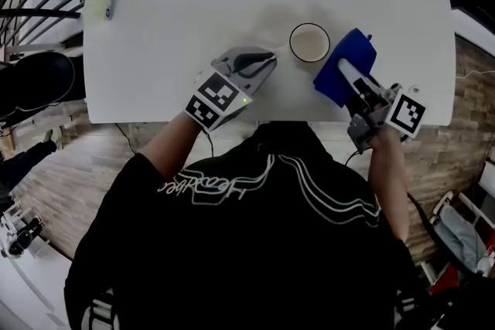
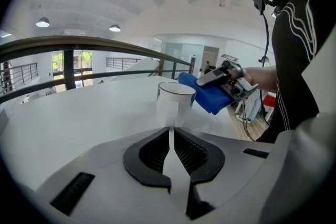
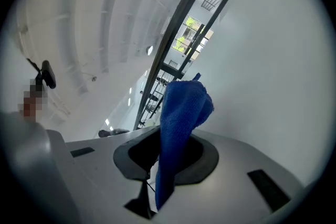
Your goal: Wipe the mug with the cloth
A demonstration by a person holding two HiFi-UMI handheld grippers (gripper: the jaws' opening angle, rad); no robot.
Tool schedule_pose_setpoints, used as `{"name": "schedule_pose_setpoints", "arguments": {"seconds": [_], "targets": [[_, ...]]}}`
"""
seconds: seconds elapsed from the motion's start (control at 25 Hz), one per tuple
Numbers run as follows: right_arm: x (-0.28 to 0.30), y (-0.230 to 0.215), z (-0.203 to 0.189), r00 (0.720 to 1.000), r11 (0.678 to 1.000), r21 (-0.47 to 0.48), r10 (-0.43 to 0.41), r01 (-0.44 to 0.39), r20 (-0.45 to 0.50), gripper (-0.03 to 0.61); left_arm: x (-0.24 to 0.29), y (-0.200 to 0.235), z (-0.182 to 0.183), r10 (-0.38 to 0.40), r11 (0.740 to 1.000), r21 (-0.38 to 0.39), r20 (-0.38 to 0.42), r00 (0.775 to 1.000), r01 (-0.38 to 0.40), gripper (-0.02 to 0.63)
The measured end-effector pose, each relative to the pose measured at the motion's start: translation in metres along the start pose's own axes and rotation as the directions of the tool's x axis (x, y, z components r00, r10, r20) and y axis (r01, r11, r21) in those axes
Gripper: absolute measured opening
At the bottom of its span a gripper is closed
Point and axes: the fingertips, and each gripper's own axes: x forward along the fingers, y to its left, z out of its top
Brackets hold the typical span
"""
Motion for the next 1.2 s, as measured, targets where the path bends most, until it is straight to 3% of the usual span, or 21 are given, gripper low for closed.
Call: {"name": "schedule_pose_setpoints", "arguments": {"seconds": [0.2,0.52,0.88,1.2], "targets": [[-0.018,0.012,-0.006,0.992,0.992,0.107,0.058,-0.070,0.111,0.054,0.000,-0.013,0.001,-0.022,1.000,0.016,-0.008,1.000,0.022,0.034],[-0.012,0.018,-0.015,0.979,0.975,0.193,0.075,-0.112,0.187,0.054,0.003,-0.023,0.000,-0.065,0.998,0.024,-0.015,0.998,0.065,0.034],[-0.013,0.007,-0.016,0.977,0.970,0.227,0.038,-0.086,0.208,0.054,0.010,-0.042,0.006,-0.113,0.992,0.048,-0.021,0.993,0.114,0.034],[0.003,-0.012,-0.024,0.990,0.976,0.216,-0.046,0.017,0.133,0.054,0.010,-0.035,0.003,-0.136,0.991,0.011,-0.003,0.991,0.136,0.028]]}}
